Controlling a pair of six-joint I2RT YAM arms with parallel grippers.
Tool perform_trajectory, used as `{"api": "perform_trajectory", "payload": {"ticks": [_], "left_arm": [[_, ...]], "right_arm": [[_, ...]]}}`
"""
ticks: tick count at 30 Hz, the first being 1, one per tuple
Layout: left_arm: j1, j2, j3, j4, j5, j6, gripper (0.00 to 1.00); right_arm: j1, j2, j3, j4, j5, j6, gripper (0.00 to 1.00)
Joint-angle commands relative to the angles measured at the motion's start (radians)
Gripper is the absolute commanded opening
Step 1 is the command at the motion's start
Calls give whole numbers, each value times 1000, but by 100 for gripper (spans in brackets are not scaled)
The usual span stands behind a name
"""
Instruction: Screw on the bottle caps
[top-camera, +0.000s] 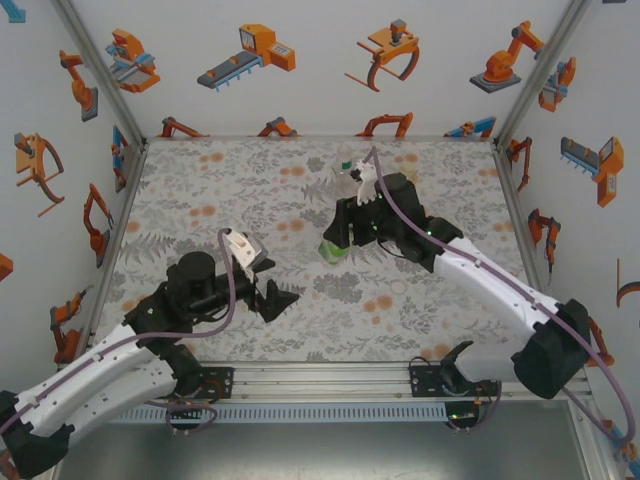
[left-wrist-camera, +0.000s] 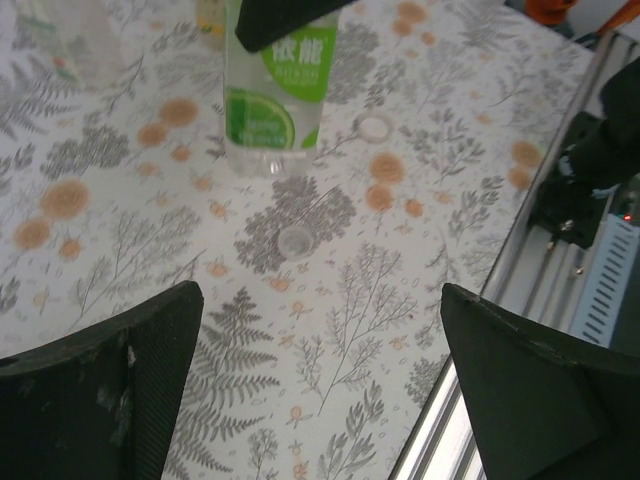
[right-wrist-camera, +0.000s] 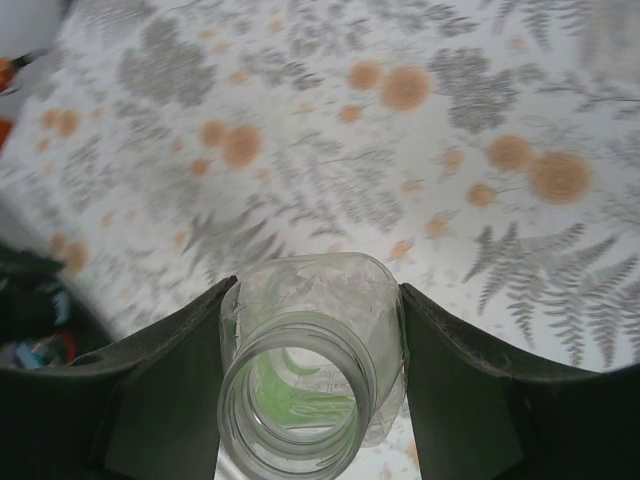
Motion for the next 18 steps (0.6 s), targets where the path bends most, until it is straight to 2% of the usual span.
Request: {"api": "perform_trajectory", "payload": {"ticks": [1,8,14,18], "left_arm": [[5,2,36,119,129,29,96],[5,78,76,208,282,-24,98],[4,155,110,268,347,-64,99],[3,215,138,317,473,-92,97]], "right_arm": [[8,-60,-9,-30,-242,-7,33],[39,-156,-14,16,-377,64,30],[96,-165,17,38,-448,81,29],[137,-146,58,34,-435,76,28]]}}
